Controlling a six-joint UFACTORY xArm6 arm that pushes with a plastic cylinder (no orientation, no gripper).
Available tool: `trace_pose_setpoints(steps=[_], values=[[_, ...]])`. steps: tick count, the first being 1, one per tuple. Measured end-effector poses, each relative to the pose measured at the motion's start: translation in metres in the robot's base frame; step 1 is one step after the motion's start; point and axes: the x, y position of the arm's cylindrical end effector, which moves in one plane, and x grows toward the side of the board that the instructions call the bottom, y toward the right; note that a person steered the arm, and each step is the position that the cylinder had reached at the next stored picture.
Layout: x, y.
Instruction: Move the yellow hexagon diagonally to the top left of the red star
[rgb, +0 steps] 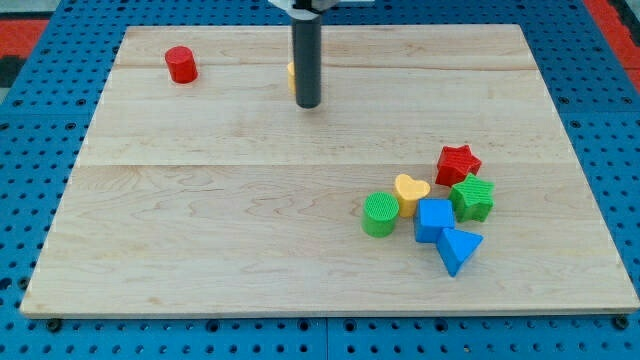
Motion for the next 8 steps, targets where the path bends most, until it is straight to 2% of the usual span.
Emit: trace_pose_setpoints(steps=[1, 2, 3, 4, 5, 6, 7, 8], values=[[-0.031, -0.063], [-0.076, -0.026], [-0.069, 0.032], [-0.029, 0.066], [-0.074, 0.054], [-0.099, -0.014], [-0.068, -0.034], [-0.028, 0.006]])
